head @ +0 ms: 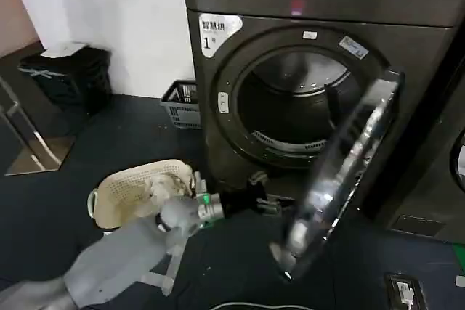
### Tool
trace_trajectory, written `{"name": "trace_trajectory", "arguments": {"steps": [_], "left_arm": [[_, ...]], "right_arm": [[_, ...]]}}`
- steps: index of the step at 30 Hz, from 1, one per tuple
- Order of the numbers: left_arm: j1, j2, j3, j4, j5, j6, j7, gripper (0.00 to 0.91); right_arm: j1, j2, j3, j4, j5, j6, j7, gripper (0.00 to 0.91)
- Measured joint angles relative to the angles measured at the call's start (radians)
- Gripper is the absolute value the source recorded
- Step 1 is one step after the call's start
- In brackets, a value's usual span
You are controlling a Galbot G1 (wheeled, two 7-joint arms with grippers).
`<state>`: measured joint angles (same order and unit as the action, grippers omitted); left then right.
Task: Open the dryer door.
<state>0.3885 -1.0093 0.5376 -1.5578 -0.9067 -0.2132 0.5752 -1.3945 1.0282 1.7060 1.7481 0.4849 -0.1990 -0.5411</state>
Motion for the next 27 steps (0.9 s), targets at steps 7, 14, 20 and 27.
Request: {"name": "trace_trajectory", "arguments": {"steps": [7,14,20,27], "left_arm": [[-0.061,-0.057,0.086,0.014,-0.009,-0.003,-0.005,0.907],[-0.114,-0.146,0.167,0.082,-0.008,-0.014,-0.016,0.907],[-0.14,-0.238,0.214,0.132,-0.017,-0.012,-0.036,0.907],[-0.178,-0.327,0.27,0.193,-0.015,-0.014,-0.057,0.907]], "right_arm": [[-0.048,-0.008,0.135,-0.004,-0.057,-0.009,0.129,0.907],[-0.092,-0.026,0.255,-0.008,-0.062,-0.052,0.272,0.907],[-0.127,-0.03,0.337,-0.026,-0.073,-0.056,0.319,0.907],[-0.141,-0.016,0.42,-0.009,-0.098,-0.052,0.366,0.907]]}}
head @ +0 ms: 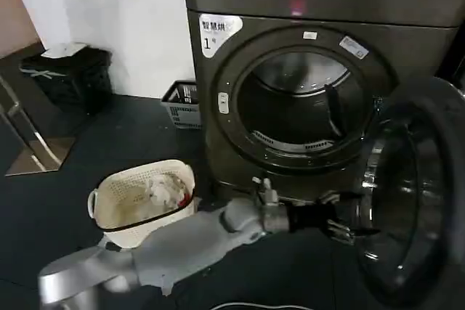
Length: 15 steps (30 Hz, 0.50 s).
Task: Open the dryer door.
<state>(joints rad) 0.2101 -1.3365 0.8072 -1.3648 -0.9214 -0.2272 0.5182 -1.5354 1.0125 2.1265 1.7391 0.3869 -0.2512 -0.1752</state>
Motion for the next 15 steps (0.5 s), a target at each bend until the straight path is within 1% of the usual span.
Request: {"name": "trace_trajectory", "arguments": {"steps": [3,7,15], "left_arm": [[-0.016,-0.044,0.012,0.024,0.0,0.003,-0.014,0.907],[-0.031,-0.099,0.02,0.048,0.004,0.024,-0.059,0.907],[-0.053,-0.205,0.019,0.114,0.034,0.024,-0.075,0.907]], "right_arm": [[-0.011,0.002,0.036,-0.004,-0.02,0.001,0.01,0.907],[-0.033,-0.007,0.08,-0.027,-0.039,0.027,0.002,0.907],[-0.078,-0.043,0.18,-0.068,-0.038,0.022,-0.006,0.907]]}}
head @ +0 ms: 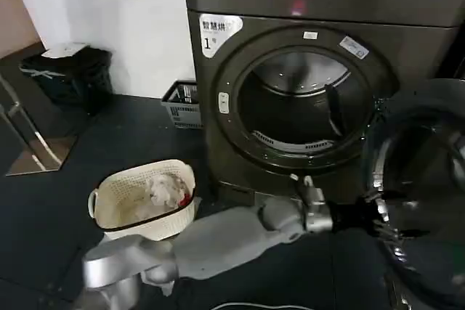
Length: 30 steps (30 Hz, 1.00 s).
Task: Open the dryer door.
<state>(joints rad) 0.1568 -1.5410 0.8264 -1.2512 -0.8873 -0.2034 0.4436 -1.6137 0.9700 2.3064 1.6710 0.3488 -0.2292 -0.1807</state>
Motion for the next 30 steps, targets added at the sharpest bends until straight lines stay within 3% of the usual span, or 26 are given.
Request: {"name": "trace_trajectory", "arguments": {"steps": [14,25,30], "left_arm": [[-0.029,-0.068,-0.011,0.159,-0.004,-0.001,-0.037,0.907],[-0.036,-0.068,-0.028,0.176,0.006,-0.02,-0.051,0.907],[-0.025,-0.068,-0.03,0.162,0.045,-0.074,-0.067,0.907]], "right_arm": [[0.004,0.005,0.012,0.012,0.002,0.004,-0.02,0.907],[0.003,0.006,0.008,0.014,0.001,0.006,-0.032,0.907],[0.001,0.005,0.006,0.015,0.0,0.006,-0.035,0.907]]}}
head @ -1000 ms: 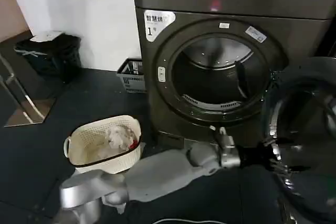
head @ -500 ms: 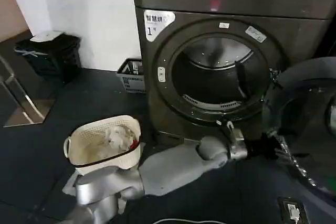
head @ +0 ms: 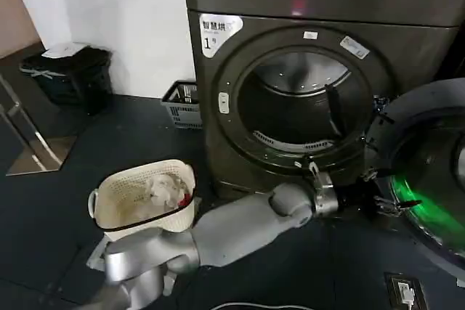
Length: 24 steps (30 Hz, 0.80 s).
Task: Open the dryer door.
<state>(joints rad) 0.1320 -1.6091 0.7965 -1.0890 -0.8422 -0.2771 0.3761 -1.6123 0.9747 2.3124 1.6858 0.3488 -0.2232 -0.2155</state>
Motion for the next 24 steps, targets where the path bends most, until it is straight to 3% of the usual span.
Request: {"name": "trace_trajectory", "arguments": {"steps": [7,14,24], "left_arm": [[0.027,0.0,0.0,-0.053,0.029,-0.084,-0.081,0.907],[0.052,0.005,-0.016,-0.137,0.014,-0.122,-0.099,0.907],[0.064,0.223,-0.026,-0.29,0.029,-0.116,-0.113,0.907]], "right_arm": [[0.0,-0.005,-0.004,0.002,-0.001,0.0,-0.004,0.907],[0.002,-0.008,-0.007,0.011,-0.001,0.0,-0.007,0.907],[0.003,-0.012,0.005,0.021,-0.027,0.001,-0.008,0.907]]}}
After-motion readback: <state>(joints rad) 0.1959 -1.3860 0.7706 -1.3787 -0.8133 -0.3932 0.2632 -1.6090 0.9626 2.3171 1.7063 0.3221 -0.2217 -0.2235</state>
